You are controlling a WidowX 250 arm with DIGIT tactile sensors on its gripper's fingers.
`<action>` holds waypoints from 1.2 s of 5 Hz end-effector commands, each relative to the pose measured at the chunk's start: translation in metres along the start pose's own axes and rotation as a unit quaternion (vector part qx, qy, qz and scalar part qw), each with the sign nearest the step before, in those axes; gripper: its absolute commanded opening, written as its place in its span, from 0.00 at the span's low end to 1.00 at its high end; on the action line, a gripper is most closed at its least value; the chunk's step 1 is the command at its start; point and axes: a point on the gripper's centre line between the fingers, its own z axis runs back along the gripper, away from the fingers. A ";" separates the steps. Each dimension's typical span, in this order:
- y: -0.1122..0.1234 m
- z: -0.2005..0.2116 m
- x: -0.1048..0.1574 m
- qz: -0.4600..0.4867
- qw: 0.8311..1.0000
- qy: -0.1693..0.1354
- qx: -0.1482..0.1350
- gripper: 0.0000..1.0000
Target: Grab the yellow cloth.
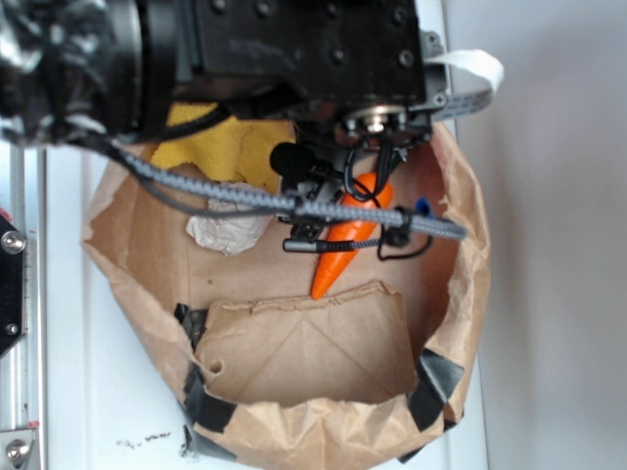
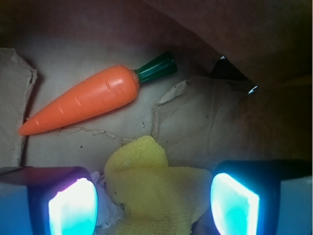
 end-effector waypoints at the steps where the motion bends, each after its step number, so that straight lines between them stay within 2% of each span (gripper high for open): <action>1: 0.016 0.024 0.006 0.016 0.999 -0.031 0.014 1.00; 2: 0.000 0.020 -0.003 -0.018 1.000 -0.021 0.002 1.00; 3: -0.003 0.024 -0.032 -0.073 0.996 -0.052 -0.023 1.00; 4: 0.002 0.024 -0.055 -0.102 0.992 -0.067 -0.034 1.00; 5: 0.011 0.014 -0.062 -0.107 0.992 -0.067 -0.026 1.00; 6: 0.010 -0.004 -0.059 -0.105 0.992 -0.065 -0.012 1.00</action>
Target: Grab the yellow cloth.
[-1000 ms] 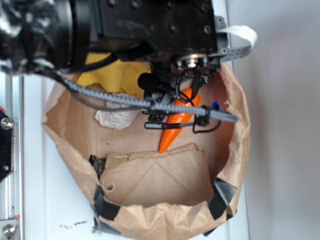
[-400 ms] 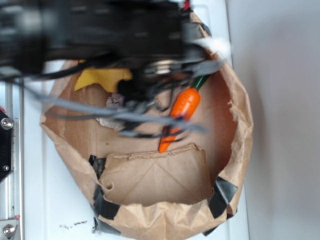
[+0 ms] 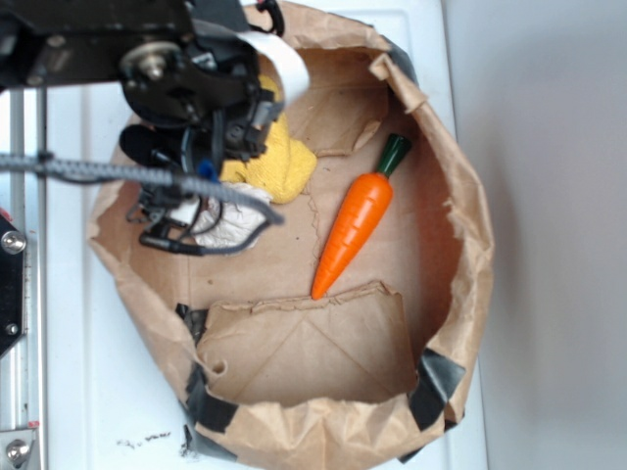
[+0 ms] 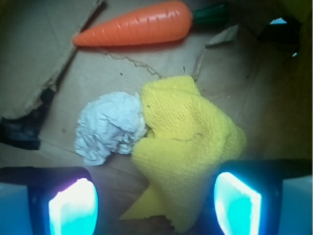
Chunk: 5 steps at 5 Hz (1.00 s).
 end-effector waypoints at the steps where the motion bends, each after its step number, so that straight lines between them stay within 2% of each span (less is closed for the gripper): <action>1: 0.005 -0.024 0.016 -0.001 0.999 -0.009 0.034 1.00; 3: -0.011 -0.052 0.050 -0.021 0.999 -0.018 0.047 1.00; 4: -0.012 -0.064 0.058 -0.010 0.997 -0.037 0.073 0.00; 5: -0.003 -0.052 0.069 -0.004 0.997 -0.051 0.060 0.00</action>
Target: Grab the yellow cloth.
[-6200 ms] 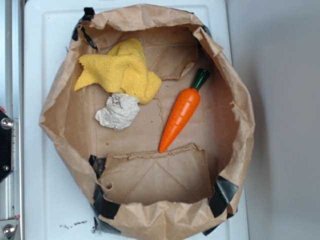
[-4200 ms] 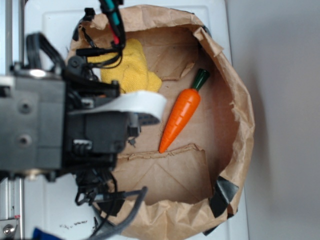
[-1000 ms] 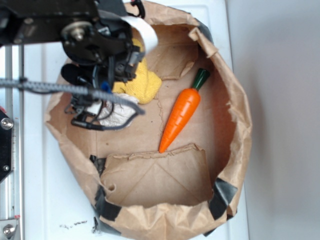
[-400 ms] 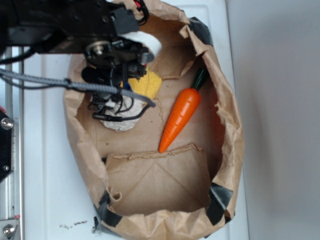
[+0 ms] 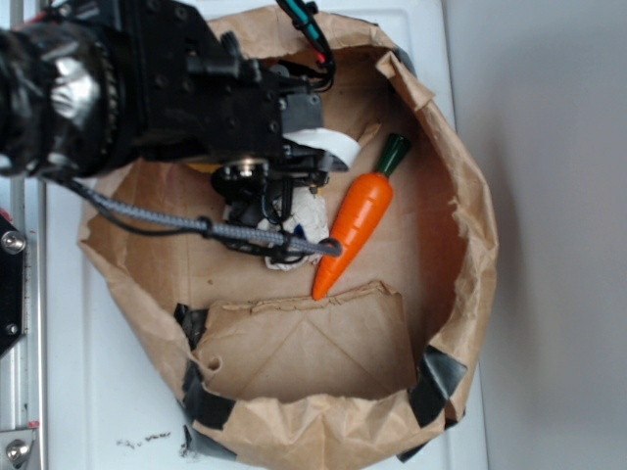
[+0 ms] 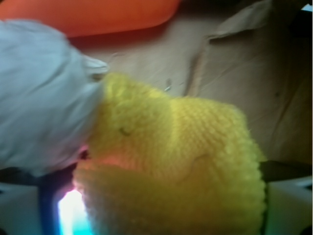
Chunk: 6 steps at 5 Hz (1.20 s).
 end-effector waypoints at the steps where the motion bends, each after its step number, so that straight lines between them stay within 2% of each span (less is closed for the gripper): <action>1: 0.028 0.043 0.034 0.018 0.998 -0.049 -0.033 0.00; 2: 0.043 0.086 0.049 0.042 0.996 -0.055 -0.059 0.00; 3: 0.046 0.123 0.061 0.055 0.993 -0.060 -0.082 0.00; 4: 0.051 0.136 0.078 0.066 0.991 -0.052 -0.103 0.00; 5: 0.055 0.141 0.079 0.058 0.989 -0.069 -0.116 0.00; 6: 0.059 0.147 0.076 0.031 0.991 -0.081 -0.104 0.05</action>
